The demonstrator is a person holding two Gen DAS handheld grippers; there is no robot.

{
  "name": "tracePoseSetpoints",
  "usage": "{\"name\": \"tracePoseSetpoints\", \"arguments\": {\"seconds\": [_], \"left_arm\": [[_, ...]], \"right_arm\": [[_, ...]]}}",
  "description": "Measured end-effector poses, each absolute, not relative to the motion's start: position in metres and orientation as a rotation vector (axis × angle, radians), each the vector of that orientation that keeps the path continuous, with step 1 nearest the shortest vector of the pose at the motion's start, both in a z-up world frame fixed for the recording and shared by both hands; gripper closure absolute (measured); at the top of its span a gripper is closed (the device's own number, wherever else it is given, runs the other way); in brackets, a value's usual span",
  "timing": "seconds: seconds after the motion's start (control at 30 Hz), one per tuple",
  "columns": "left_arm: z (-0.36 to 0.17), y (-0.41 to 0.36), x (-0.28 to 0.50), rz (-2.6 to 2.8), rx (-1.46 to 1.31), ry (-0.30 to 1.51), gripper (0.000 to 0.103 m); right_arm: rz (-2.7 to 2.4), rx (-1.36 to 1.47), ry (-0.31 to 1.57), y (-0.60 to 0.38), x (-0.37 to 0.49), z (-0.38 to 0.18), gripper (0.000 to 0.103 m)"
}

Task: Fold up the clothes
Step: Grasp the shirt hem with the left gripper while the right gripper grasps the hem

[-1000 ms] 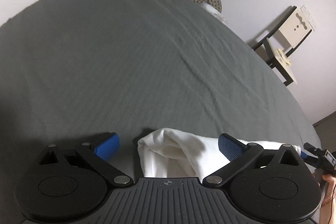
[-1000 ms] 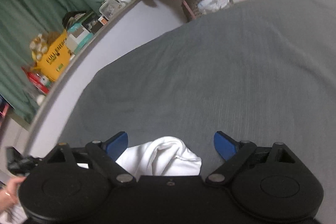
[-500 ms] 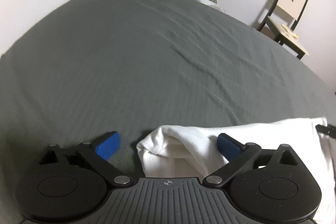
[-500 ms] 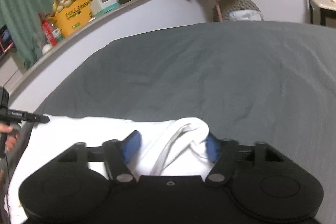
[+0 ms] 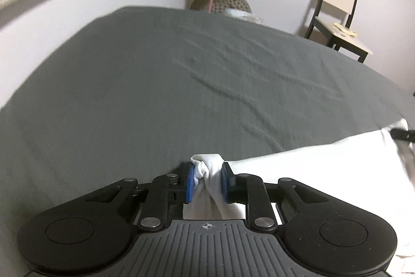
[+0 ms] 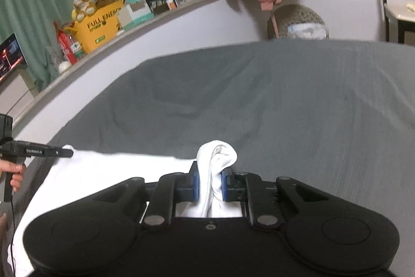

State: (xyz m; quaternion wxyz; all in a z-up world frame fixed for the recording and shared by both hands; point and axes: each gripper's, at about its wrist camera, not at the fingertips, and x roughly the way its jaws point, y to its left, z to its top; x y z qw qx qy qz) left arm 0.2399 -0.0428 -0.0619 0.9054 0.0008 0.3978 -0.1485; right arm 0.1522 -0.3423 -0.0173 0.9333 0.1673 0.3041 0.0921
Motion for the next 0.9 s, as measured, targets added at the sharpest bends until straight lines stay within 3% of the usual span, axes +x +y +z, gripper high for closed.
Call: {"name": "tracePoseSetpoints", "arguments": {"seconds": [0.27, 0.6, 0.9], "left_arm": [[0.002, -0.033, 0.236, -0.287, -0.001, 0.568, 0.083], [0.012, -0.006, 0.204, -0.336, 0.062, 0.534, 0.083], [0.040, 0.009, 0.124, -0.473, 0.149, 0.458, 0.083]], "right_arm": [[0.139, 0.110, 0.304, -0.302, 0.126, 0.050, 0.089], [0.165, 0.068, 0.332, -0.298, 0.112, 0.040, 0.088], [0.270, -0.290, 0.265, -0.244, 0.023, 0.064, 0.088]]}}
